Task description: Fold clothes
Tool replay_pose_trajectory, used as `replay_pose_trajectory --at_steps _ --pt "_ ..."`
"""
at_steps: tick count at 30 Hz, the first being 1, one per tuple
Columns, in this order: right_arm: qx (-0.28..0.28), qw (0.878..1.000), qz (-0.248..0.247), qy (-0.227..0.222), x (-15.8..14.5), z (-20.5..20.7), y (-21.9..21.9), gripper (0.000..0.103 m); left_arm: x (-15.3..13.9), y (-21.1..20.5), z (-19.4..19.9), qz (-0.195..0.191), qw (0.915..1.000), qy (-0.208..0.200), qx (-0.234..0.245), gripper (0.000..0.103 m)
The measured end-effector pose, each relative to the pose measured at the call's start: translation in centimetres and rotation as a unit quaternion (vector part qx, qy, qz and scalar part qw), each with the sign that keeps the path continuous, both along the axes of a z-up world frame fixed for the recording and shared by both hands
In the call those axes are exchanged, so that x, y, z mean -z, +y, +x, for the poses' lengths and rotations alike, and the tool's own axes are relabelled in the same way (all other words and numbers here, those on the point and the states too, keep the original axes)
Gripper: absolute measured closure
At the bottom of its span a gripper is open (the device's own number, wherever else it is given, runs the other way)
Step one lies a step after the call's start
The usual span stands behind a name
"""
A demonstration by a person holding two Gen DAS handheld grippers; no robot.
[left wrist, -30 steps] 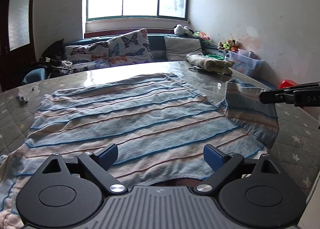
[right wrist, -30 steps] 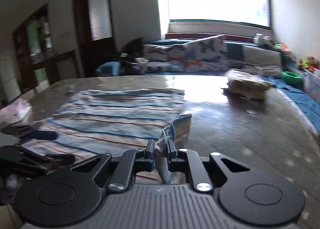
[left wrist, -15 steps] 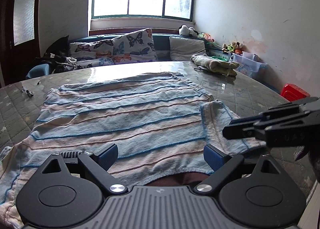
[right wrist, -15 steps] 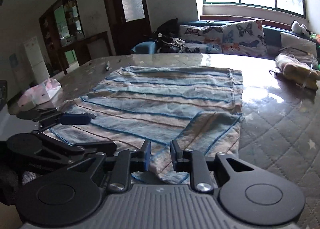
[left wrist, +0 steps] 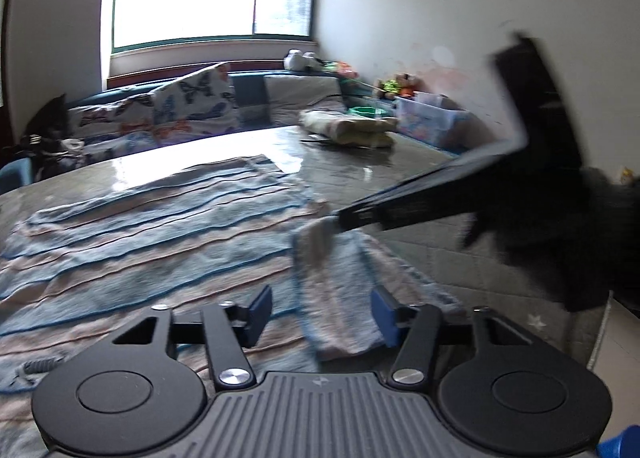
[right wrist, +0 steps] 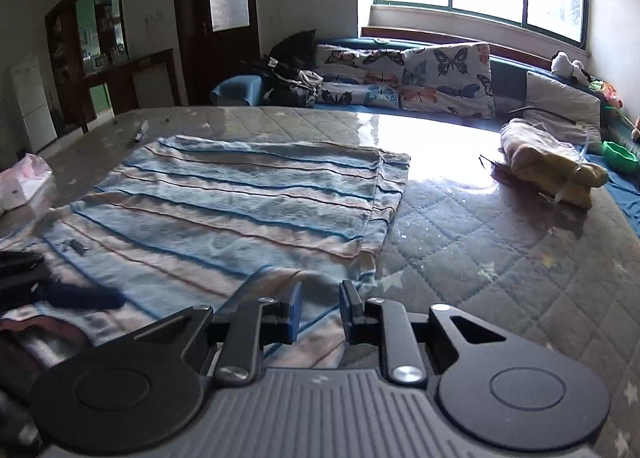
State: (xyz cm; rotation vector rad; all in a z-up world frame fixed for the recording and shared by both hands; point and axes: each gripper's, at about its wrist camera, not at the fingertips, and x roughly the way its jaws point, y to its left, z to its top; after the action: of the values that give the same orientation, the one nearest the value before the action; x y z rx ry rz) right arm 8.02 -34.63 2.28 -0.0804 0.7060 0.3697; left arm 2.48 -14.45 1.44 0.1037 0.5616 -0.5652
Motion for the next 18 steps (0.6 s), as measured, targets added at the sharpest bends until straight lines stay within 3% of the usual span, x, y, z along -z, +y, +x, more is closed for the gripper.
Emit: replay_pose_trajectory --at_steps 6,13,15,18 --pt "-0.016 1.000 -0.012 0.019 1.9 1.9 0.8 0.084 1.1 -0.4 0.8 0.015 0.9997 0.018 -0.002 0.057" --pt "-0.040 0.999 -0.025 0.004 0.1 -1.4 0.2 0.083 2.2 -0.5 1.4 0.027 0.9991 0.032 -0.001 0.058" --pt "-0.052 0.998 -0.030 0.003 -0.4 -3.1 0.2 0.083 2.3 -0.6 1.3 0.027 0.9991 0.033 0.001 0.076" --pt "-0.063 0.997 -0.037 0.002 -0.5 -5.4 0.2 0.083 2.5 -0.7 1.2 0.027 0.9991 0.032 0.002 0.095"
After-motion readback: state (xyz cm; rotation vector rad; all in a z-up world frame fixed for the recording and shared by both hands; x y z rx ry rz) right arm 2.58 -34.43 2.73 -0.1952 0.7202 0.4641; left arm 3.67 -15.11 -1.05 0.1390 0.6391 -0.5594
